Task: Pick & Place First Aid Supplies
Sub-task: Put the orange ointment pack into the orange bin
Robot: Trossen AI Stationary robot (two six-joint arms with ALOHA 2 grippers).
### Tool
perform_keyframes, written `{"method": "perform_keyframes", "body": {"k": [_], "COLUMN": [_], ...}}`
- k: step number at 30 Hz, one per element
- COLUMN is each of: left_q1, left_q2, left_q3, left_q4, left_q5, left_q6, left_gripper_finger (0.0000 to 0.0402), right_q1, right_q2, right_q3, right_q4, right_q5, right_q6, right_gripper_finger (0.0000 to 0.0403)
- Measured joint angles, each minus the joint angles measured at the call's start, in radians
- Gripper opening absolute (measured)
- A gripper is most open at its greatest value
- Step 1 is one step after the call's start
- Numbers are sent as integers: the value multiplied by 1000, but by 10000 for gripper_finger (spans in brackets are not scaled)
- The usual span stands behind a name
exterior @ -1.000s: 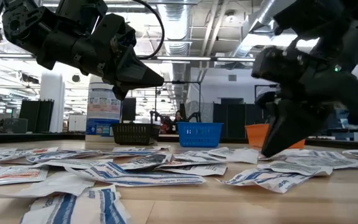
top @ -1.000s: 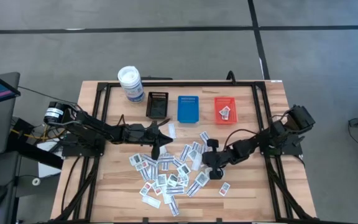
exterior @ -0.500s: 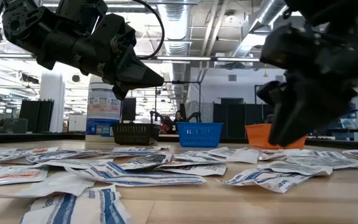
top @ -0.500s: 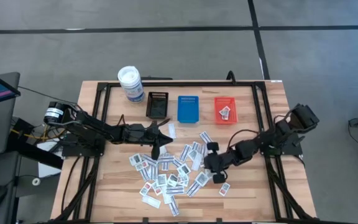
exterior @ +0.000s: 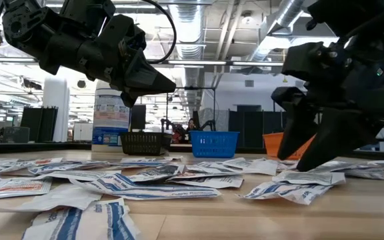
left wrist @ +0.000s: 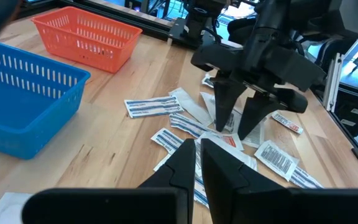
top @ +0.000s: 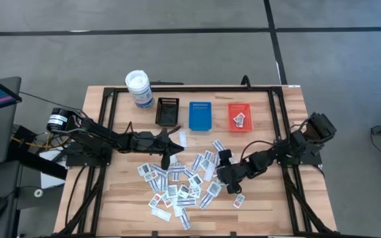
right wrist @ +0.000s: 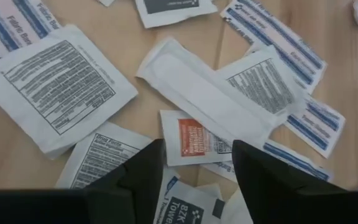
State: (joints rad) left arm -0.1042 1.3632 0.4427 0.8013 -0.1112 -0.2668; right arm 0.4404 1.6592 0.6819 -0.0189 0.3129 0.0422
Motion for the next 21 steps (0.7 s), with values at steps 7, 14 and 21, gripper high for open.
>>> {"method": "perform_keyframes", "body": {"k": [7,14,21], "left_q1": [0,0,0], "left_q2": [0,0,0], "left_q3": [0,0,0], "left_q4": [0,0,0], "left_q5": [0,0,0], "left_q6": [0,0,0], "left_gripper_finger": [26,26,26], "right_q1": [-3,-28,-62], "right_q2": [0,-1,47], "right_q3": [1,2,7], "right_q4": [9,4,50], "right_q5": [-52,-52,-108], "right_q6": [-27,-45,-43], "right_gripper_finger": [154,142,141]}}
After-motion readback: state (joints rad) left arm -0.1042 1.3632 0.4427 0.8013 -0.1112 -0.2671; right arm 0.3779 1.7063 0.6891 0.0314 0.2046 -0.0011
